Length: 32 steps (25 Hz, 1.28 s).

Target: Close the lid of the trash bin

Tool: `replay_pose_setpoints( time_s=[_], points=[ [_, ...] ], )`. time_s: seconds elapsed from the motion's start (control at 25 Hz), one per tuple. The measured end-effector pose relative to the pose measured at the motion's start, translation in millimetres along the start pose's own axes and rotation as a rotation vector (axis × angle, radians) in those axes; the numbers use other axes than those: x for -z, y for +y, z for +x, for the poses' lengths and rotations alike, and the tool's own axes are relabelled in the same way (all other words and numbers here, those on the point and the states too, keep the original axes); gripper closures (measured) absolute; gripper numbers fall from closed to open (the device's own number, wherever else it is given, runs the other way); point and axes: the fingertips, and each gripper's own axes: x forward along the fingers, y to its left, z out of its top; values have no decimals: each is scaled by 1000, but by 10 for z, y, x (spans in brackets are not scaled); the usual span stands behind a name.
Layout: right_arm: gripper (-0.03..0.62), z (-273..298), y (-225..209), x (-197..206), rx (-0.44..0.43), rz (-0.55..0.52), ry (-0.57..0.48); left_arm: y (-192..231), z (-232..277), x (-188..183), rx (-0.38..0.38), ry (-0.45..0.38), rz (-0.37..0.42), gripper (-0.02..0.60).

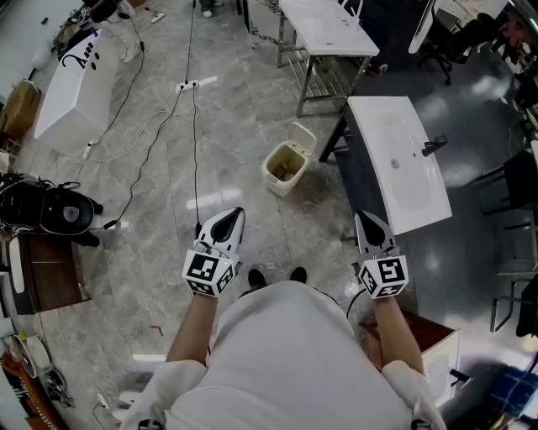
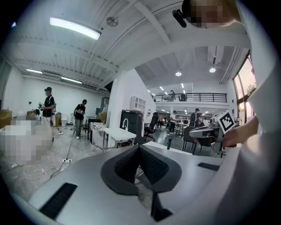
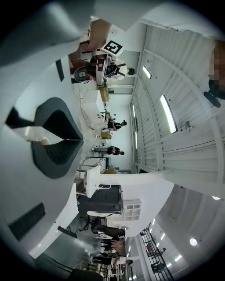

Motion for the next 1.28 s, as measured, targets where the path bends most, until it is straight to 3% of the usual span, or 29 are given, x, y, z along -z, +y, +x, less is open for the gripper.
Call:
replay_pose_setpoints(
  time_s=[0.76, 1.28],
  points=[
    [563, 29, 196, -37, -7, 19, -3, 118, -180, 20, -5, -5, -8, 577],
    [563, 4, 495, 15, 37, 17, 9, 199, -359, 98, 62, 1, -4, 577]
  ],
)
